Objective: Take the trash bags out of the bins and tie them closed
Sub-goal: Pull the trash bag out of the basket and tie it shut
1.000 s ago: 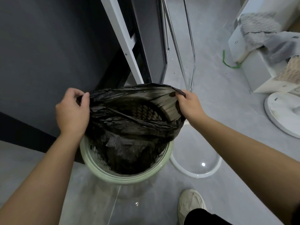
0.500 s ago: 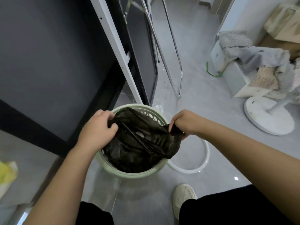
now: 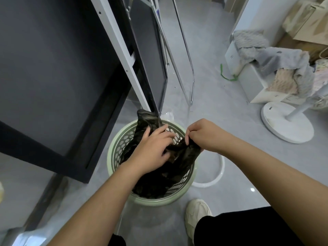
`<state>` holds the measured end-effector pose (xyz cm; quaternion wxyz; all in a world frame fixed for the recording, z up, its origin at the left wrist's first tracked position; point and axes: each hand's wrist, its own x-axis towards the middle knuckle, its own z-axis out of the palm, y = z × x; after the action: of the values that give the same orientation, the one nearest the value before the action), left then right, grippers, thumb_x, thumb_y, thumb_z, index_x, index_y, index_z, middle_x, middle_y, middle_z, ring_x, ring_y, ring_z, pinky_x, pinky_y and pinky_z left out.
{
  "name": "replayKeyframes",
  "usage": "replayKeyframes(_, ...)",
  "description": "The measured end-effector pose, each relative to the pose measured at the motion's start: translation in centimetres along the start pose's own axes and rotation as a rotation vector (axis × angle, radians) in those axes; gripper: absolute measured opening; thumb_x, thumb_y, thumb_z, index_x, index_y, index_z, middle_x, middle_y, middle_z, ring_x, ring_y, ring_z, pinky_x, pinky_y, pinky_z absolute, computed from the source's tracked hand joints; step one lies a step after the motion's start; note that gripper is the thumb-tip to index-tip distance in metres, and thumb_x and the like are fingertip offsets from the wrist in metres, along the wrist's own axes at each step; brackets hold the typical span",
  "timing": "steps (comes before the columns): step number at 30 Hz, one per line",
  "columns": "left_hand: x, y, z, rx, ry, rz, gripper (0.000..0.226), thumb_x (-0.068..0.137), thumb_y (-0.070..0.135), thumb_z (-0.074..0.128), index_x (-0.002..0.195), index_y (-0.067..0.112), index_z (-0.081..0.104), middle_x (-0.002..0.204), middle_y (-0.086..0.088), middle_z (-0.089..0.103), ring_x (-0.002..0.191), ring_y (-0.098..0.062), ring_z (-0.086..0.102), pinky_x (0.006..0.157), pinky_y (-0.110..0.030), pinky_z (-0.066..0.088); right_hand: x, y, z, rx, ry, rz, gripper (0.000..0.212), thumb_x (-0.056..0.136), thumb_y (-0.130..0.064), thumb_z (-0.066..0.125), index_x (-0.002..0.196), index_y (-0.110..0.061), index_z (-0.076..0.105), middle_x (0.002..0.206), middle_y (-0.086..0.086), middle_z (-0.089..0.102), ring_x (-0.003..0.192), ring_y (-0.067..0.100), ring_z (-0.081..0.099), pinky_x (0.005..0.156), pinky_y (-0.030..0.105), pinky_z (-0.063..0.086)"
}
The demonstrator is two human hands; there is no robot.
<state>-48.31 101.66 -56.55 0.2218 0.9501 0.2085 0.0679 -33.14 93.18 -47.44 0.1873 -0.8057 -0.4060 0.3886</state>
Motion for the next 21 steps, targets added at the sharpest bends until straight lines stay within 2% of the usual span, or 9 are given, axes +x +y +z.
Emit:
replayKeyframes(2,0.0,-0.9,-0.1,-0.024,0.023,-0.025,0.013,0.087,0.027,0.050,0.096,0.022,0.059,0.105,0.006,0.063,0.113,-0.013,0.053,0.117,-0.047,0.017,0.1,0.2,-0.5,-0.031,0.016,-0.001,0.039,0.079,0.005,0.034,0.058,-0.013,0.061,0.058,0.007,0.054,0.052,0.022,0.055,0.051,0.022,0.047)
replayKeyframes(5,-1.0,-1.7,-1.2,-0.142,-0.094,-0.063,0.023,0.087,0.052,0.041,0.089,0.032,0.052,0.080,0.012,0.060,0.085,-0.013,0.055,0.092,-0.042,0.045,0.6,0.6,-1.2,0.017,0.073,0.033,0.042,0.083,0.004,0.033,0.060,-0.014,0.063,0.065,0.008,0.058,0.051,0.020,0.056,0.045,0.017,0.048)
replayKeyframes(7,-1.8,-1.6,-1.8,-0.152,-0.225,-0.091,0.045,0.075,0.072,0.045,0.108,0.043,0.048,0.089,0.020,0.057,0.091,-0.006,0.051,0.090,-0.035,0.045,0.8,0.9,-1.7,0.183,0.082,0.088,0.043,0.085,0.005,0.032,0.065,-0.011,0.066,0.074,0.011,0.064,0.061,0.022,0.062,0.050,0.021,0.054)
replayKeyframes(9,-2.0,-1.3,-1.6,-0.006,-0.286,-0.094,0.060,0.074,0.069,0.053,0.126,0.040,0.041,0.101,0.018,0.056,0.099,-0.006,0.047,0.100,-0.031,0.034,0.7,0.9,-2.1,0.348,0.066,0.134,0.041,0.085,0.006,0.032,0.071,-0.008,0.068,0.077,0.014,0.067,0.065,0.021,0.064,0.051,0.020,0.054)
replayKeyframes(11,-1.8,-1.2,-1.2,0.172,-0.164,-0.020,0.033,0.086,0.046,0.054,0.116,0.031,0.051,0.100,0.011,0.062,0.100,-0.011,0.054,0.100,-0.030,0.029,0.6,1.0,-2.3,0.436,0.064,0.150,0.037,0.085,0.004,0.033,0.076,-0.006,0.068,0.077,0.013,0.068,0.066,0.018,0.065,0.054,0.020,0.054)
replayKeyframes(14,-1.8,-1.9,-1.2,0.109,-0.001,-0.090,0.009,0.091,0.028,0.051,0.089,0.024,0.058,0.084,0.007,0.066,0.078,-0.018,0.055,0.086,-0.029,0.032,0.6,1.0,-2.0,0.438,0.037,0.105,0.022,0.090,-0.015,0.051,0.081,-0.004,0.067,0.080,0.012,0.066,0.066,0.018,0.065,0.062,0.026,0.058)
replayKeyframes(17,-1.8,-3.0,-1.1,0.099,0.041,-0.104,0.016,0.089,0.027,0.054,0.074,0.021,0.051,0.069,0.007,0.057,0.072,-0.020,0.055,0.086,-0.035,0.040,0.3,1.0,-1.2,0.013,-0.030,-0.010,0.039,0.070,-0.044,0.079,0.077,-0.011,0.060,0.068,0.001,0.061,0.060,0.013,0.059,0.058,0.024,0.051)
replayKeyframes(19,-1.7,-3.0,-1.2,0.143,0.099,-0.080,0.015,0.087,0.026,0.057,0.073,0.021,0.052,0.075,0.011,0.051,0.080,-0.018,0.052,0.080,-0.030,0.035,0.3,0.9,-0.3,-0.320,-0.035,-0.083,0.043,0.067,-0.041,0.082,0.069,-0.016,0.047,0.063,-0.004,0.047,0.054,0.012,0.043,0.050,0.022,0.033)
replayKeyframes(21,-1.6,-2.7,-1.3,0.182,0.148,-0.034,0.010,0.086,0.026,0.057,0.077,0.021,0.055,0.084,0.011,0.052,0.088,-0.015,0.050,0.081,-0.027,0.029,0.6,0.9,0.5,-0.506,0.061,-0.183,0.043,0.078,-0.029,0.074,0.062,-0.017,0.036,0.074,-0.001,0.043,0.058,0.015,0.039,0.053,0.026,0.029)
